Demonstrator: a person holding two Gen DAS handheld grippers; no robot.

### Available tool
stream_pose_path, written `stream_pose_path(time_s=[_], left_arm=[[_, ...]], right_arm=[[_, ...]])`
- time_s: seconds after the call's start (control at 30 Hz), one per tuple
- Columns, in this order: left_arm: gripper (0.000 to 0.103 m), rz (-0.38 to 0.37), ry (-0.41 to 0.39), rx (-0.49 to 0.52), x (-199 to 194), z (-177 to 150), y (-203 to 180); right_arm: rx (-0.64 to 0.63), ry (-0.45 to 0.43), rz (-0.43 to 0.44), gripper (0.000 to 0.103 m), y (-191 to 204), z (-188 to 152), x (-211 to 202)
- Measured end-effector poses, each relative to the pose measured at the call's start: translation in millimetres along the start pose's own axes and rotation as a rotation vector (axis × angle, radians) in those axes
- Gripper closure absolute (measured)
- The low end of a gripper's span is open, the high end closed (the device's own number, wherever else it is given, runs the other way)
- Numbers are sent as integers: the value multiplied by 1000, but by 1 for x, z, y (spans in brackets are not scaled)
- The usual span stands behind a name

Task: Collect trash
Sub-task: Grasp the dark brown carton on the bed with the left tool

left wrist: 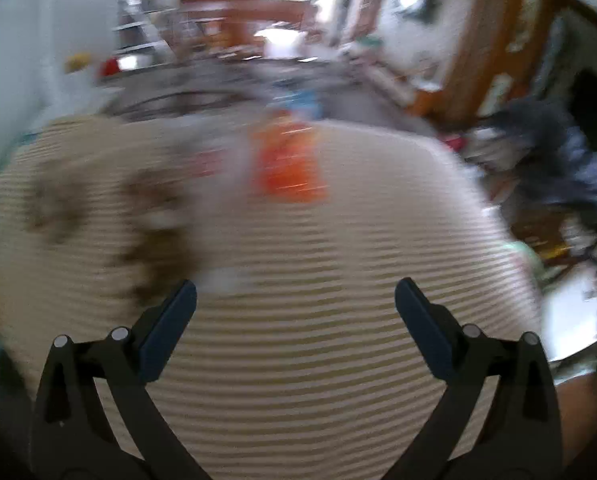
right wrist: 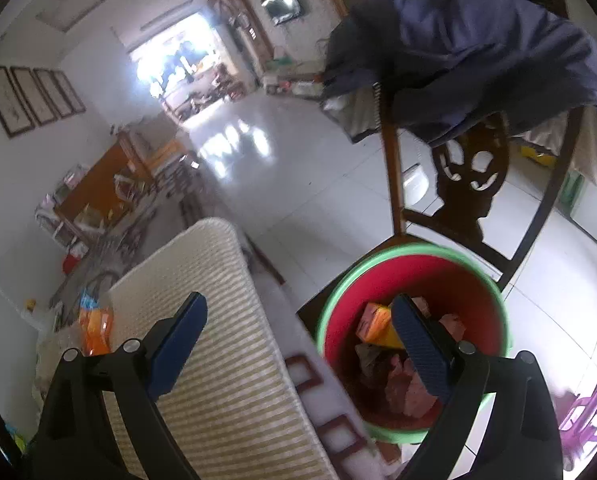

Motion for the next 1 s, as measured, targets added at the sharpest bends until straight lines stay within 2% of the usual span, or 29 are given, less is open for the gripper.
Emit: stream_pose_path(time_s=[0.13, 0.17, 0.3, 0.4, 0.47, 0.53, 0.57, 0.6, 0.63, 0.77, 0.9, 1.0], left_arm=[[6, 189, 99, 40, 34, -7, 60], [6, 205, 119, 35, 42, -7, 68], [6, 148, 197, 53, 72, -5, 68], [6, 167, 197, 106, 85, 1, 59], [15, 151, 194, 104, 92, 5, 59], [34, 86, 203, 52, 92, 6, 58], [40, 90, 199, 41, 90, 6, 59], [52, 93, 194, 45, 88, 6, 59], [55, 72, 192, 40, 85, 5, 57], [56, -47, 180, -100, 63, -4, 58], [56, -66, 61, -162, 14, -10, 56], [55, -135, 19, -265, -13, -29, 63]], right_arm=[[-42, 14, -16, 13, 19, -5, 8], [-52, 17, -20, 13, 23, -6, 9], [-105, 51, -33, 13, 38, -12, 19], [-128, 63, -47, 13, 41, -14, 23], [-126, 65, -58, 13, 40, -14, 23], [-118, 71, -66, 13, 38, -15, 25], [-117, 76, -69, 13, 37, -15, 26], [-119, 80, -71, 13, 38, -15, 27], [-126, 84, -71, 13, 39, -16, 27], [-181, 100, -81, 13, 50, -20, 31], [-245, 127, -94, 13, 59, -25, 36], [-286, 151, -96, 13, 66, -30, 43]])
Point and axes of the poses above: each gripper's, at about its wrist camera, not at the fingertips, and x roughly the way its jaws point, y to its left, z to its top, the point moved 4 cm from there along x, roughly the way its jaws point, and after that the axes turned 11 degrees about z, right-handed, at the moved point
